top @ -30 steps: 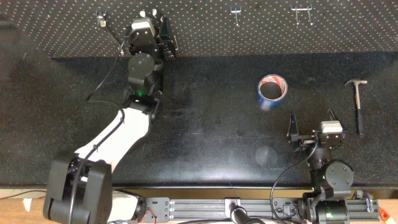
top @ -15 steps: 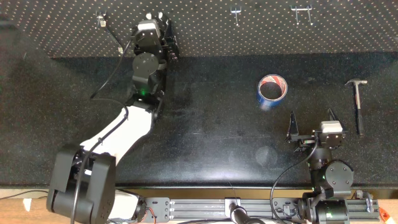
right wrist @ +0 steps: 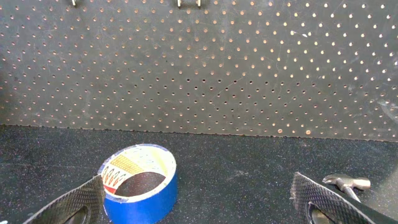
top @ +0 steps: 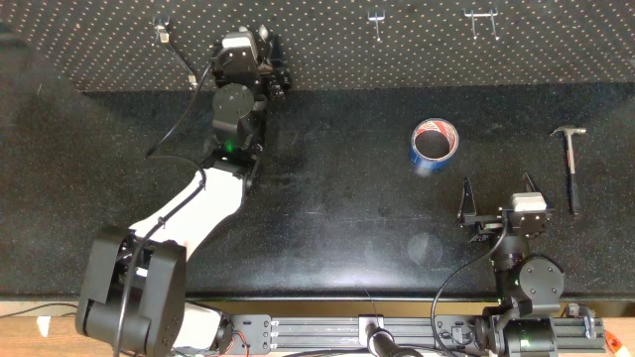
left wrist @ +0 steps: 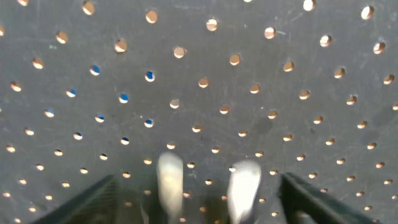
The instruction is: Place Tools Onto Pegboard
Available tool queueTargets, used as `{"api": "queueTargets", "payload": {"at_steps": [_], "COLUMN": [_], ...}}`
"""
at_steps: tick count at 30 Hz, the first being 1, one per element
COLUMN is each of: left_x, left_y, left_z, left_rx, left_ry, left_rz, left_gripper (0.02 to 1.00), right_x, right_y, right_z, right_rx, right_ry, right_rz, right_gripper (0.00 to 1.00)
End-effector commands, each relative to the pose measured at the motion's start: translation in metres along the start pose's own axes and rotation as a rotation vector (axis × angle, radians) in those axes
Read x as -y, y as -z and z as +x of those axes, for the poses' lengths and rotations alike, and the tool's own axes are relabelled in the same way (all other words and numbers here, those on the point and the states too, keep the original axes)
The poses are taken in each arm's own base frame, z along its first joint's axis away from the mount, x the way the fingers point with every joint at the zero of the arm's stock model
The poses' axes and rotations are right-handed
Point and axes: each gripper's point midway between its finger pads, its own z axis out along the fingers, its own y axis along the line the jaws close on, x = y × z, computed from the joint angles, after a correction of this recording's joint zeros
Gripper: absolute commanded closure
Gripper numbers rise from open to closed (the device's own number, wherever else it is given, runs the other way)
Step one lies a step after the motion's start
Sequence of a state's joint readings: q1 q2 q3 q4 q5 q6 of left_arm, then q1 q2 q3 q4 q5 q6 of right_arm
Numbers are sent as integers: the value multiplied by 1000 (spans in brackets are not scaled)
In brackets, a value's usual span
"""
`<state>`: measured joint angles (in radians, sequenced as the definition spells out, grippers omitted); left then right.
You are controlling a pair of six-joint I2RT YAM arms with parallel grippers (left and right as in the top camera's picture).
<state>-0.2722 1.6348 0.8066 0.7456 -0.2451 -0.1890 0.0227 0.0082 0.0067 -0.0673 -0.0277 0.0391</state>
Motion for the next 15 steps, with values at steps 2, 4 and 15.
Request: {"api": "queueTargets", "payload": {"at_steps": [2, 4, 15], "left_x": [4, 4, -33], "left_y": [-1, -1, 88], "left_z": [-1, 0, -3], "left_rx": [3, -5, -104], "left_ry": [-6, -8, -15], "left_rz": [12, 11, 1], "left_gripper": [23, 23, 23], "right_x": [-3, -3, -3], "right_y": [0, 0, 0], "right_z": [1, 1, 1], "right_rx": [-1, -1, -1], "right_ry": [11, 11, 11], "right_rz": [-13, -13, -13], "right_gripper": [25, 25, 25]}}
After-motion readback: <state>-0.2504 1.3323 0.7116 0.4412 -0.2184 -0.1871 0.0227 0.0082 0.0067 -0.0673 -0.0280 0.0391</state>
